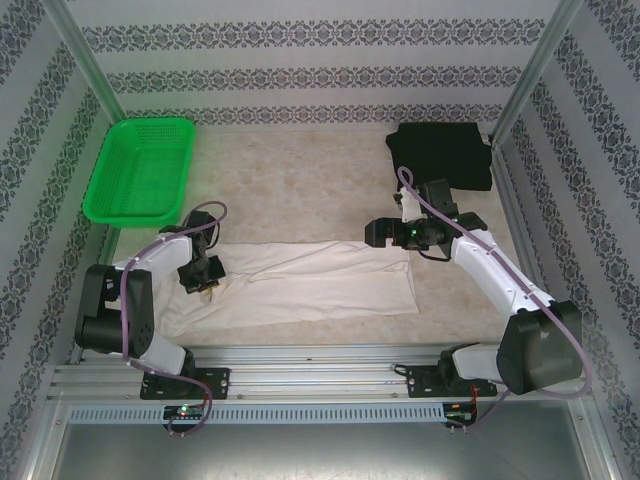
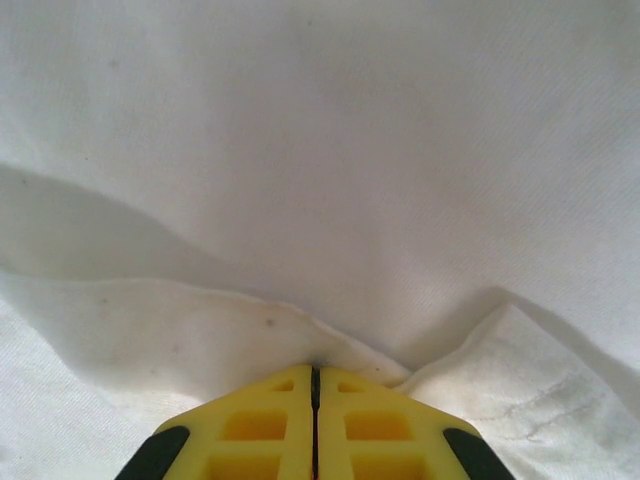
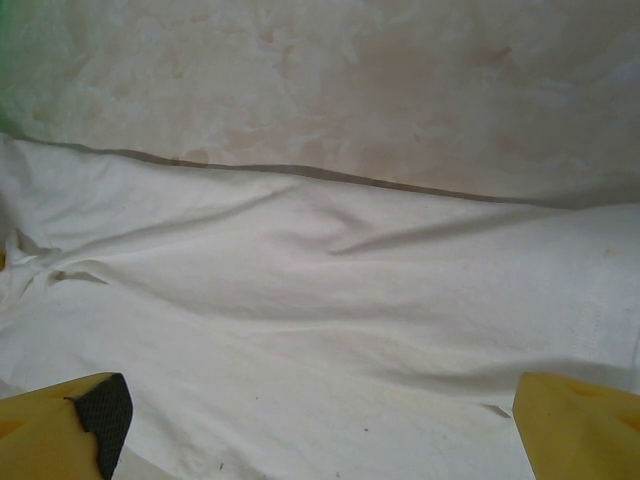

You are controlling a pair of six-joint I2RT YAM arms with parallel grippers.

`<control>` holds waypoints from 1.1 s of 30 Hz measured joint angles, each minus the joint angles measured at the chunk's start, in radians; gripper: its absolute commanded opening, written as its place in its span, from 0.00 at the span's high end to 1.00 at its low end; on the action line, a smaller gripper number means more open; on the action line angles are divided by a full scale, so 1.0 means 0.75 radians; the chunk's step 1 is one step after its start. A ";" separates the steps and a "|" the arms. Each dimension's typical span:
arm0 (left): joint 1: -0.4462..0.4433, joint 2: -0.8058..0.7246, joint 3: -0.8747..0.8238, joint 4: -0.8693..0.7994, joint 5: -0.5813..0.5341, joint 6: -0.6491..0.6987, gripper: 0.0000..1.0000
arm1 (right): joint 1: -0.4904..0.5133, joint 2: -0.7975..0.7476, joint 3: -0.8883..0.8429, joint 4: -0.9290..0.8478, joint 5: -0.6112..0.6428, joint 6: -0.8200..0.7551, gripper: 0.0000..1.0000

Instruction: Fold and stack the t-shirts

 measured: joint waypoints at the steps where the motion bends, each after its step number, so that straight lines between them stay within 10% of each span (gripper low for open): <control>1: 0.000 -0.009 -0.001 -0.001 0.000 0.000 0.94 | 0.000 0.000 0.000 0.000 0.000 0.000 0.02; 14: 0.000 -0.279 -0.150 -0.006 -0.031 -0.093 0.99 | 0.000 0.018 0.003 0.000 -0.010 -0.002 0.02; 33: 0.000 -0.227 -0.137 0.021 -0.069 -0.201 0.74 | -0.044 0.065 0.040 -0.001 -0.059 -0.028 0.02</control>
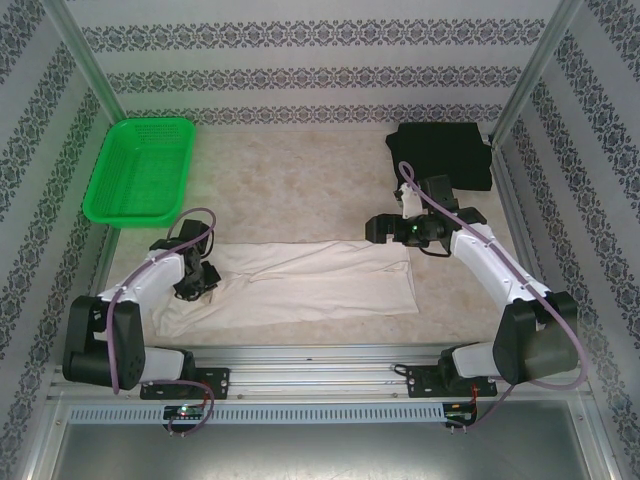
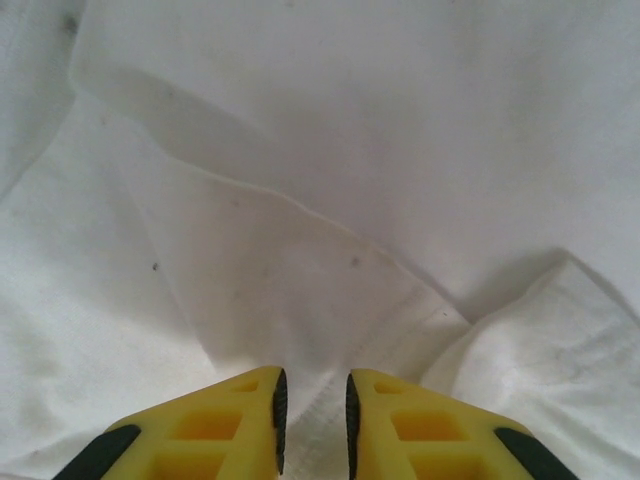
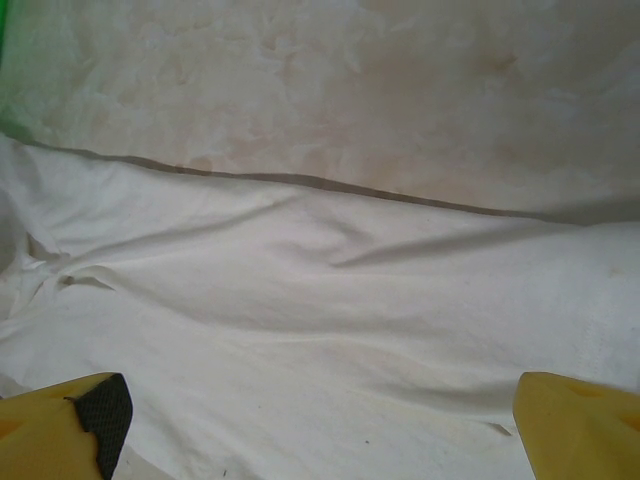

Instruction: Fold and stack the t-shirts

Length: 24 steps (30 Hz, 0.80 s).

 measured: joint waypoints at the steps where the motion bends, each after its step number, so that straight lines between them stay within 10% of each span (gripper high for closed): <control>1: 0.000 0.005 0.005 0.001 -0.008 0.002 0.73 | -0.001 0.000 0.000 0.001 -0.001 -0.005 0.02; 24: 0.000 0.223 0.104 0.076 -0.036 0.003 0.75 | -0.043 0.000 0.001 -0.011 -0.049 -0.044 0.02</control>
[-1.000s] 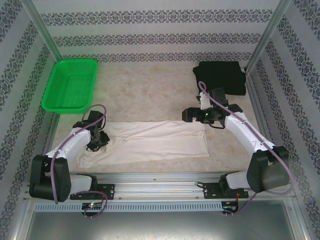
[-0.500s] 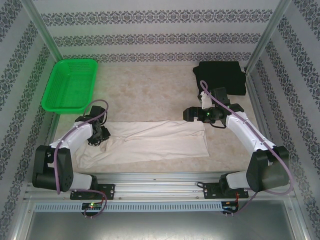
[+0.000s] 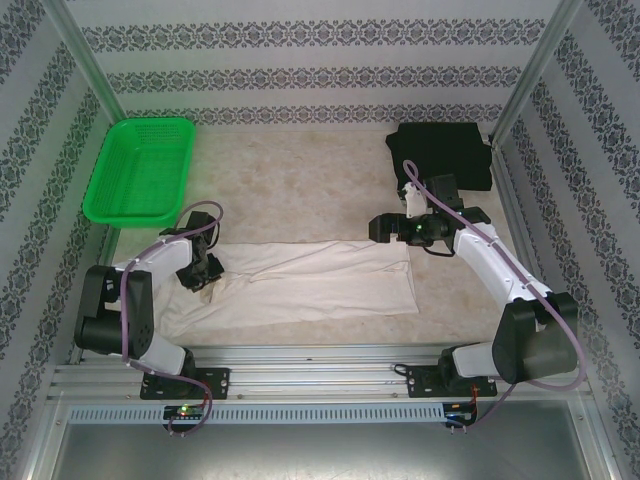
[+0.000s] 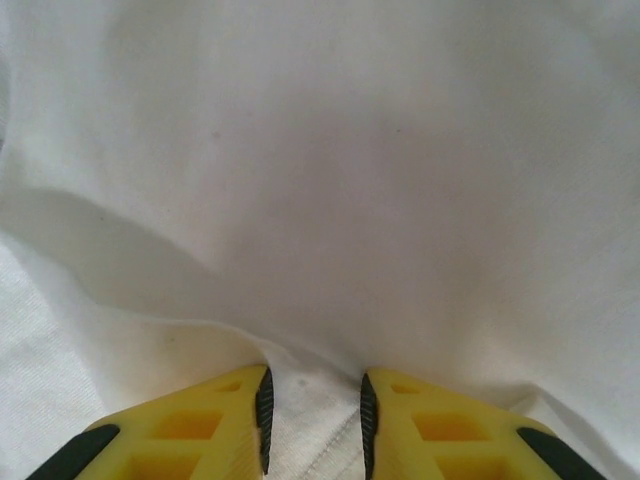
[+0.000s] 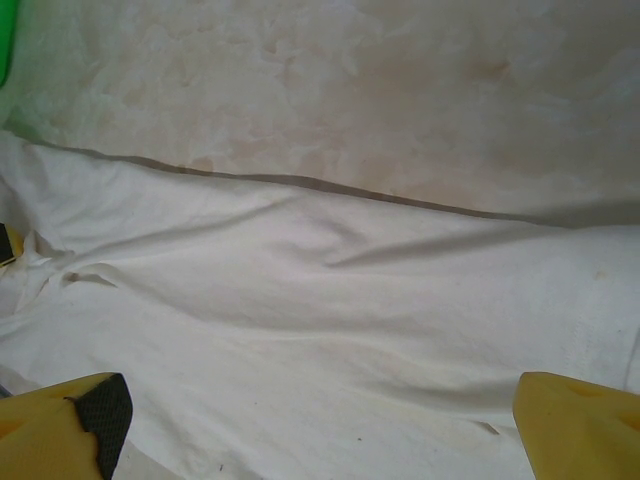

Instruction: Fold and stack the t-shirts

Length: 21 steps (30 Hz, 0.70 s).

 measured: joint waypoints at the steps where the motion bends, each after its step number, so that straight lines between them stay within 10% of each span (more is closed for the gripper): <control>1: 0.000 0.000 0.000 0.002 -0.001 0.000 0.79 | 0.000 0.000 0.001 0.000 -0.003 -0.001 0.02; 21: 0.000 -0.303 -0.141 0.017 -0.003 -0.009 0.94 | 0.000 0.031 0.027 0.001 -0.021 -0.001 0.02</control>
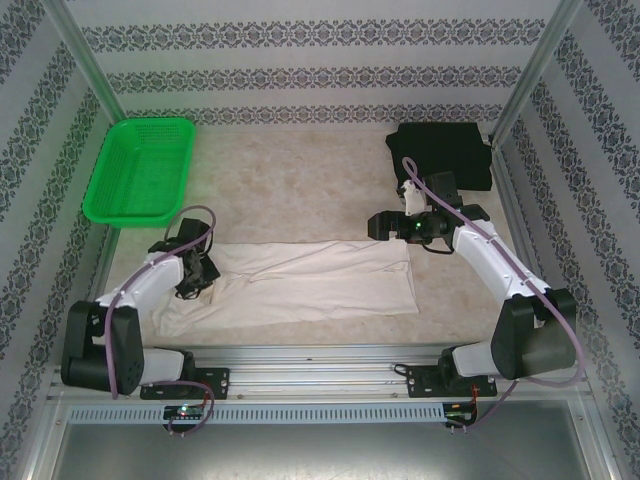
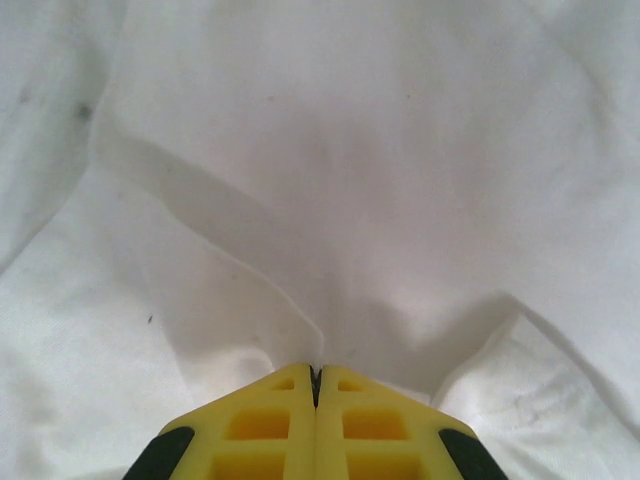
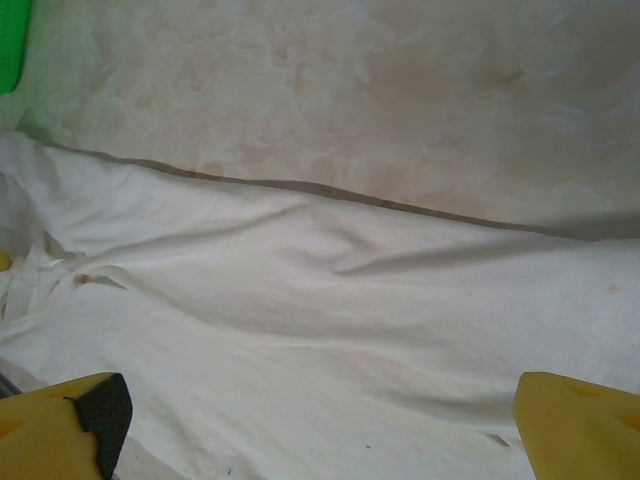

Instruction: Fold and stack the t-shirts

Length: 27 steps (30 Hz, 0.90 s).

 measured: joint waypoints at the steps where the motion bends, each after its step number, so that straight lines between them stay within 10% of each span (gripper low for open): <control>1: 0.000 -0.024 -0.011 0.001 -0.003 -0.005 0.94 | 0.000 0.004 0.002 0.000 0.000 -0.001 0.02; 27: 0.014 -0.587 -0.300 -0.310 -0.246 -0.460 0.82 | 0.000 0.053 0.040 0.000 -0.010 -0.010 0.02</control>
